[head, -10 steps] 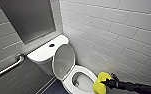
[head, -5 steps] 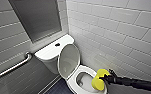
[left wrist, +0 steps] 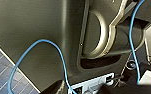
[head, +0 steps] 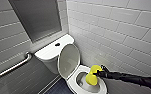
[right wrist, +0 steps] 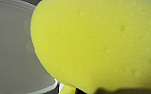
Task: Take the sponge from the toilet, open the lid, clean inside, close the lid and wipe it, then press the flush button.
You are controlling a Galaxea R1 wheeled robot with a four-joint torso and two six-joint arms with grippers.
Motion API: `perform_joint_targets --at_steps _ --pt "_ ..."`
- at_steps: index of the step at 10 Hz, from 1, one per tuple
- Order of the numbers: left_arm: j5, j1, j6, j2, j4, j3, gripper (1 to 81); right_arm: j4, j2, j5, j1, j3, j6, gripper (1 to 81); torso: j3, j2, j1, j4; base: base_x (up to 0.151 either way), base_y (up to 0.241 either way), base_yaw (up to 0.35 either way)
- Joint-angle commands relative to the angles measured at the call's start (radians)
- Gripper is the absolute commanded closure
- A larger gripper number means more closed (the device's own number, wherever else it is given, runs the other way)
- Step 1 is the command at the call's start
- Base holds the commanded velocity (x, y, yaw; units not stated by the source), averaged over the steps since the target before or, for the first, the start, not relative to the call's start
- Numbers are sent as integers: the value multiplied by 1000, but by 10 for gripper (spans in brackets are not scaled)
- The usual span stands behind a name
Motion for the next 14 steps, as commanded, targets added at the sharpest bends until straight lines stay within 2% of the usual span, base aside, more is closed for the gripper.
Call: perform_joint_targets --at_steps 1,2,4,5,7,8,10,11,14 --pt "76 46 3 24 -1 -39 10 23 -2 -35 165 5 1 811 0 0 0 67 0 0 0" --pt "76 46 3 32 1 -48 10 25 0 -35 173 5 1 811 0 0 0 5 0 0 0" --pt "76 46 3 32 -1 -48 10 25 3 -34 176 5 3 811 0 0 0 37 0 0 0" --pt "76 47 3 32 -1 -48 10 23 13 -34 179 -6 3 811 0 0 0 45 0 0 0" --pt "75 50 3 34 -1 -48 10 23 41 -32 190 -32 3 811 -161 0 0 45 0 0 0" --pt "75 52 3 35 -1 -48 10 23 56 -32 199 -53 3 811 -9 0 0 45 0 0 0" --pt "73 52 1 35 -2 -51 10 25 110 -28 204 -122 18 811 -47 0 1 45 0 0 0" --pt "75 52 1 35 -2 -54 10 22 145 -34 210 -185 40 811 -53 1 1 45 0 0 0" --pt "73 56 -2 35 -2 -56 10 26 216 -34 225 -300 41 811 -57 1 2 45 0 0 0"
